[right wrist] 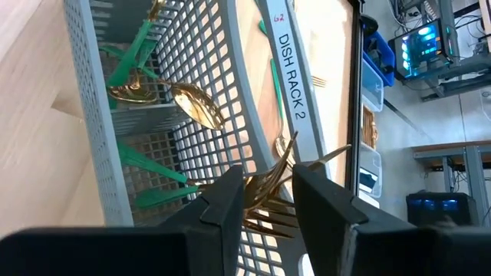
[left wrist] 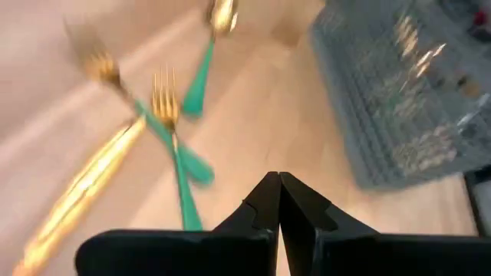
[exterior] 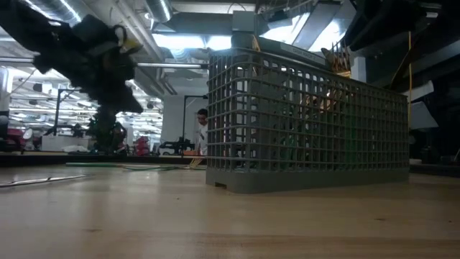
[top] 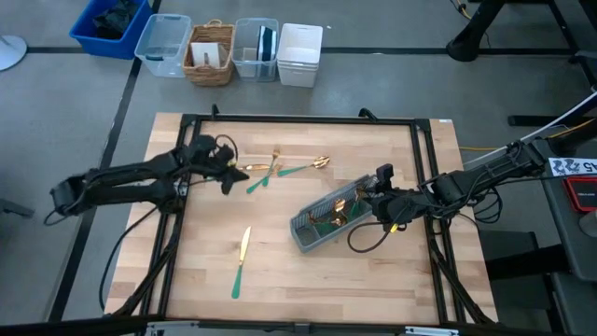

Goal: Sort silverware
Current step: Put the gold knife into the gray silverware organizer

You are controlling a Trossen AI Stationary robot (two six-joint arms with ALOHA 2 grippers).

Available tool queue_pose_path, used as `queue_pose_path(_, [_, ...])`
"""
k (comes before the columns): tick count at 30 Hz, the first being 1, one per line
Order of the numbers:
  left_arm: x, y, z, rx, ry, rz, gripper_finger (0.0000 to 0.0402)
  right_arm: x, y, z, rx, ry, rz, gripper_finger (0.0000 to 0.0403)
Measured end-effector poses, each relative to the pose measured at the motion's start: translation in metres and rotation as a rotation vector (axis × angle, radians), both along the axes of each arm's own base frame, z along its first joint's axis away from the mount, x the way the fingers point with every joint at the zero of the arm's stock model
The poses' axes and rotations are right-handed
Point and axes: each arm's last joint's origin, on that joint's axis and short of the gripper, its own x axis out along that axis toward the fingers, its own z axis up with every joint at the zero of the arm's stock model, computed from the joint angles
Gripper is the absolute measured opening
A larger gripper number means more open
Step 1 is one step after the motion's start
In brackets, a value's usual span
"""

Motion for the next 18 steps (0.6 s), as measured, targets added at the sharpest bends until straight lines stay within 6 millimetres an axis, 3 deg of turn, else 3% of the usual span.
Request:
queue_pose_path(6, [0.008,-0.046,0.014,-0.116,-0.036,-0.047,0.0,0.0,0.0,0.0,0.0,-0.002,-0.001,0.0115])
queue_pose_path(18, [0.014,-0.142,0.032,-0.302,0.263,-0.002,0.0,0.0,0.0,0.0,0.0,-0.003,-0.001,0.0115])
